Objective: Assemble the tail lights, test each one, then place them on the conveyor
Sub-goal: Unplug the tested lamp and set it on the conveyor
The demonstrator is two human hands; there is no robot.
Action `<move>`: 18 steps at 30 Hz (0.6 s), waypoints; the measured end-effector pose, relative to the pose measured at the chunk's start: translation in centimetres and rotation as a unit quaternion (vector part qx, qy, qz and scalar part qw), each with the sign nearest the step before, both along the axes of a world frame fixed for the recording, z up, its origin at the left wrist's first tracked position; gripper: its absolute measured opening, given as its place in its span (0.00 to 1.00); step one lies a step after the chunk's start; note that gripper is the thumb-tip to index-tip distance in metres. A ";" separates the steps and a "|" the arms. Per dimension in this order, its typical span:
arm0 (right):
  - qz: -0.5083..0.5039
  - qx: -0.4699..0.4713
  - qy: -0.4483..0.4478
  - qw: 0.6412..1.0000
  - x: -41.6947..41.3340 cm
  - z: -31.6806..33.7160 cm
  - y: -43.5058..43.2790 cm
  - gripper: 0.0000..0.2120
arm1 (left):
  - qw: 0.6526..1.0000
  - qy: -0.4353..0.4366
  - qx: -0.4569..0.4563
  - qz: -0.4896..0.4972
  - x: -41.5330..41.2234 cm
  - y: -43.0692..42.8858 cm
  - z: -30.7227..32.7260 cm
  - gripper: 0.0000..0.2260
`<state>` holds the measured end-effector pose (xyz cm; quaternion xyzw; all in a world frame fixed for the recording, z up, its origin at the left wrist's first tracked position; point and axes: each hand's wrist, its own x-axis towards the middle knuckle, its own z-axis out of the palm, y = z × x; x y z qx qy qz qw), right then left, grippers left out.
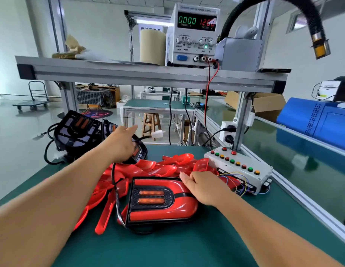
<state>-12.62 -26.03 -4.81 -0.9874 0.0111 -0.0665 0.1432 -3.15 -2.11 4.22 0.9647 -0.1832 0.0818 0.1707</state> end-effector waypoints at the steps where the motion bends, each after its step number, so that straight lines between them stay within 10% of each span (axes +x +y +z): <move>1: -0.010 0.021 0.009 1.000 0.0 -0.3 0.0 0.25 | 0.999 0.002 -0.005 0.036 -0.8 0.9 -0.6 0.23; 6: -0.036 0.118 0.023 0.992 0.0 -1.1 0.4 0.23 | 0.988 0.081 0.060 0.114 -6.1 5.1 -5.4 0.10; 13: -0.057 0.174 -0.028 0.983 -0.5 -2.0 1.4 0.26 | 0.934 0.258 -0.237 0.075 -9.3 3.8 -8.1 0.14; 18: -0.062 0.296 -0.083 0.950 -0.7 -2.6 1.7 0.24 | 0.932 0.244 -0.265 0.043 -10.4 3.6 -7.4 0.16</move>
